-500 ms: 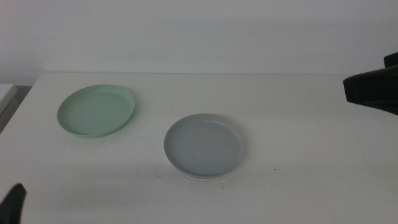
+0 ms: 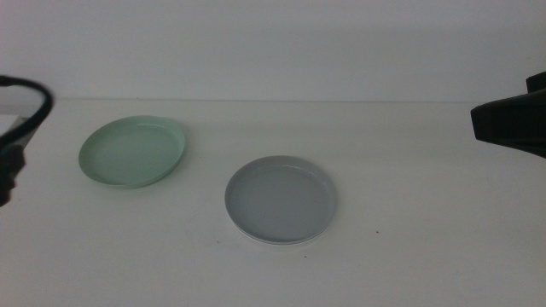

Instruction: Stack the three bowls on top of each other.

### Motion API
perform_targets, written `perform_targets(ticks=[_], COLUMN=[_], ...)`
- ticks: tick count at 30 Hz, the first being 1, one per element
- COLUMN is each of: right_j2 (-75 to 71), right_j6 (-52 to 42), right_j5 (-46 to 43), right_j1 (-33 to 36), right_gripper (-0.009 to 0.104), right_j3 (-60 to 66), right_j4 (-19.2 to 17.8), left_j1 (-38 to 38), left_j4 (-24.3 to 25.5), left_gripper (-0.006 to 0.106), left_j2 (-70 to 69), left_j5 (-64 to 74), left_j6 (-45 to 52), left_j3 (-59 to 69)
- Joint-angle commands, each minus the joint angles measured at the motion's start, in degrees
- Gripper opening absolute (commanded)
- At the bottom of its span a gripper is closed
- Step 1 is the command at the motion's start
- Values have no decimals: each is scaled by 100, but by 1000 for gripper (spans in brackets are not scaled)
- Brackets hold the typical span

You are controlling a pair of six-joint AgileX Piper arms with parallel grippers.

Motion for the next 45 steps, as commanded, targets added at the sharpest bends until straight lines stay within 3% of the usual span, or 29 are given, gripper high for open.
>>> perform_targets(ticks=[1,12,18,31,45], right_j2=[-19,-19,-19,-19,-19], right_j6=[-65,-65,-65,-65,-65], right_j5=[-52,-52,-52,-52,-52], right_j1=[-11,-11,-11,-11,-11], right_gripper=[93,93,93,93,93], right_j3=[23,23,23,23,23], right_j4=[-19,-8,-8,-8,-8], left_j1=[5,102,169,561,561], left_j4=[-65,-344,-100,-214,-451], left_gripper=[94,94,94,94,93], left_j2=[444,2585,3965,7003,8584], left_j5=[154,159,657,1654,1272], left_j6=[1,-619,-344,587,926], left_j3=[-147,-703,-2289,-5278,-6113])
